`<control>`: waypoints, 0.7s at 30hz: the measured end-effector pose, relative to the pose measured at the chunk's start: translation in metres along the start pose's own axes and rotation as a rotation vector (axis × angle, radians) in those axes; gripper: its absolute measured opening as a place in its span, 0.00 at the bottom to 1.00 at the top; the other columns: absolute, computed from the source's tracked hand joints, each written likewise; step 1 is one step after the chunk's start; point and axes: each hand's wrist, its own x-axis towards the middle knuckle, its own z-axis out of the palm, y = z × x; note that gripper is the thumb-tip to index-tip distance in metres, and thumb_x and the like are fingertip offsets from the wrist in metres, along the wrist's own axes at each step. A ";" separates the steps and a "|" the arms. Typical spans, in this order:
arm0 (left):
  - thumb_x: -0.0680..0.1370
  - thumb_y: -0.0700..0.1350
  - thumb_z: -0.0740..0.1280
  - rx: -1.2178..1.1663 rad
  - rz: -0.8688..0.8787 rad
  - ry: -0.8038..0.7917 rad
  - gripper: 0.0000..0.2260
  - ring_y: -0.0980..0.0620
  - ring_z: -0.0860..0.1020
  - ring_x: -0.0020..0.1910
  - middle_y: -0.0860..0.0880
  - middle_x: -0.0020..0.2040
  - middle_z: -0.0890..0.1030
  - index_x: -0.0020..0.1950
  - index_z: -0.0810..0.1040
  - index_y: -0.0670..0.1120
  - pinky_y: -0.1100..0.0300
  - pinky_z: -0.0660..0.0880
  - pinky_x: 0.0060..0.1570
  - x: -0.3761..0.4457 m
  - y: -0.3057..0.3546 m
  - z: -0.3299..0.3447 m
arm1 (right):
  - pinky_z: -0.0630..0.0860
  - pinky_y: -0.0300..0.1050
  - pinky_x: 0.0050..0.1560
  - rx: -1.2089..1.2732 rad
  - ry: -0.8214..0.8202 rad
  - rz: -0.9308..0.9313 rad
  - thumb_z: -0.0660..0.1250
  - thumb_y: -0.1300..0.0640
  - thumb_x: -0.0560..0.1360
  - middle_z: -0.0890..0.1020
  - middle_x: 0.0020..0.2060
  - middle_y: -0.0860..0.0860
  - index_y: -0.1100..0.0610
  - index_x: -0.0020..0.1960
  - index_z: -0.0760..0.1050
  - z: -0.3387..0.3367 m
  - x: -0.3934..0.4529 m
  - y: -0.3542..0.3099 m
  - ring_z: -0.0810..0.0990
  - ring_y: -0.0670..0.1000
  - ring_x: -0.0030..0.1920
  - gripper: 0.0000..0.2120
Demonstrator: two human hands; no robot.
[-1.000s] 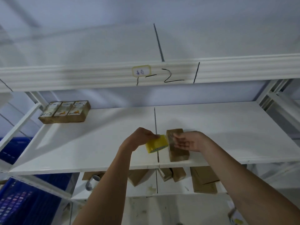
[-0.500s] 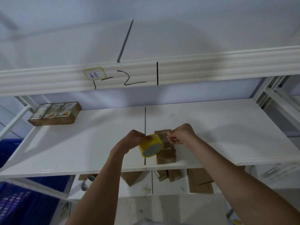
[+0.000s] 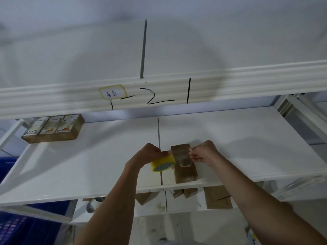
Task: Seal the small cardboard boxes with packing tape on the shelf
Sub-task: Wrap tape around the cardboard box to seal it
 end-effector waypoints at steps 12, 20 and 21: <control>0.74 0.58 0.74 -0.090 0.066 -0.102 0.19 0.53 0.73 0.36 0.50 0.31 0.73 0.29 0.75 0.48 0.60 0.69 0.40 0.001 -0.011 -0.015 | 0.84 0.48 0.46 -0.022 -0.018 0.009 0.74 0.63 0.75 0.85 0.46 0.61 0.69 0.54 0.78 -0.011 0.003 0.006 0.86 0.57 0.48 0.12; 0.67 0.69 0.72 0.255 -0.075 0.011 0.25 0.54 0.79 0.34 0.50 0.35 0.79 0.38 0.77 0.46 0.62 0.74 0.36 0.017 -0.003 0.005 | 0.83 0.50 0.46 -0.161 0.140 -0.031 0.73 0.63 0.76 0.83 0.36 0.59 0.68 0.47 0.80 -0.011 0.017 0.015 0.82 0.53 0.34 0.07; 0.65 0.73 0.71 0.297 -0.081 0.027 0.28 0.53 0.80 0.35 0.50 0.35 0.80 0.38 0.76 0.47 0.61 0.75 0.37 0.016 -0.005 0.007 | 0.81 0.47 0.41 -0.165 0.156 -0.031 0.72 0.63 0.75 0.83 0.36 0.59 0.69 0.47 0.80 -0.014 0.017 0.015 0.81 0.54 0.33 0.07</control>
